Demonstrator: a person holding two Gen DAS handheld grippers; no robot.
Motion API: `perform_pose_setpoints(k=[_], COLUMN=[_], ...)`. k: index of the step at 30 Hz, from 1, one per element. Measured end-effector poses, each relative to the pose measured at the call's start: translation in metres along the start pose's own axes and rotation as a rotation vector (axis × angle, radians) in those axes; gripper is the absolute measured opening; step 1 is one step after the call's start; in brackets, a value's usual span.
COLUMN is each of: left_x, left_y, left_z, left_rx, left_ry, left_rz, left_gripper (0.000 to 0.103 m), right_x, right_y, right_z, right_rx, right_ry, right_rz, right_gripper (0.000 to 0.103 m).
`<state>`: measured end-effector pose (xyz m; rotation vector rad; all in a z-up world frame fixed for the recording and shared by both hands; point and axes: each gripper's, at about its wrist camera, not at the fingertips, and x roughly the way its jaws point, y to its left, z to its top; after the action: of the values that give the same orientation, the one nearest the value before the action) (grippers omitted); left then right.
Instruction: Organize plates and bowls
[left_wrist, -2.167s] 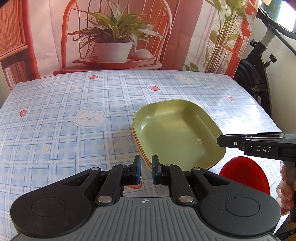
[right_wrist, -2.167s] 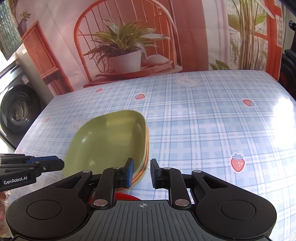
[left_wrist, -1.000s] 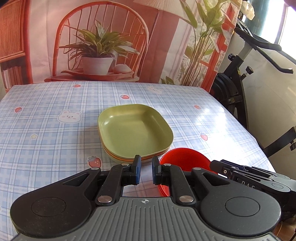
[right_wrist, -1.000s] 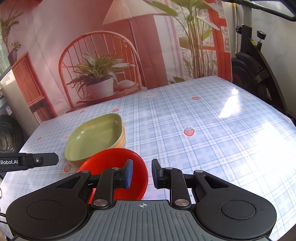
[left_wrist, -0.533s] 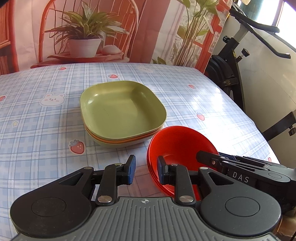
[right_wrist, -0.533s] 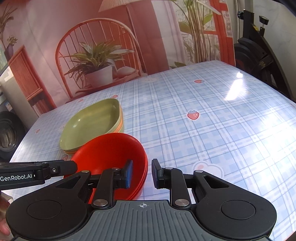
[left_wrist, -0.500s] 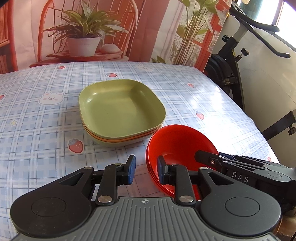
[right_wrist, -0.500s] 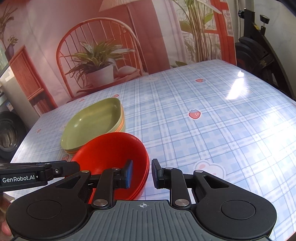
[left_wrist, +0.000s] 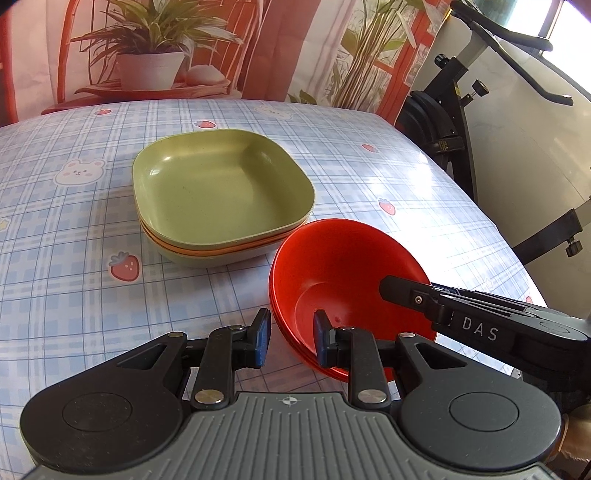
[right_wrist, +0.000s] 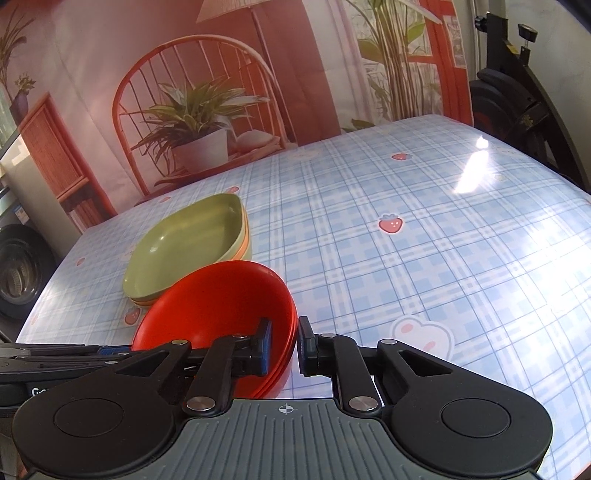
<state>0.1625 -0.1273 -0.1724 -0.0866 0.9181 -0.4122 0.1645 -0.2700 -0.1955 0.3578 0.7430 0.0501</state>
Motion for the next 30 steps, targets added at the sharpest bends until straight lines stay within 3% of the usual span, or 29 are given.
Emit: perform_pose_setpoints(k=[5,30], left_x=[-0.003,-0.019], left_y=[0.0,0.004], left_z=[-0.001,0.001], left_rx=[-0.002,-0.023], left_ry=[-0.014,-0.057], left_rz=[-0.007,-0.007], left_gripper=[0.02,0.019], right_x=[0.001,-0.006], right_y=[-0.002,0.009], right_z=[0.0,0.008], right_rx=[0.011,-0.022], right_ry=[0.008,-0.006], right_rz=[-0.009,-0.011], right_gripper=[0.011,0.01])
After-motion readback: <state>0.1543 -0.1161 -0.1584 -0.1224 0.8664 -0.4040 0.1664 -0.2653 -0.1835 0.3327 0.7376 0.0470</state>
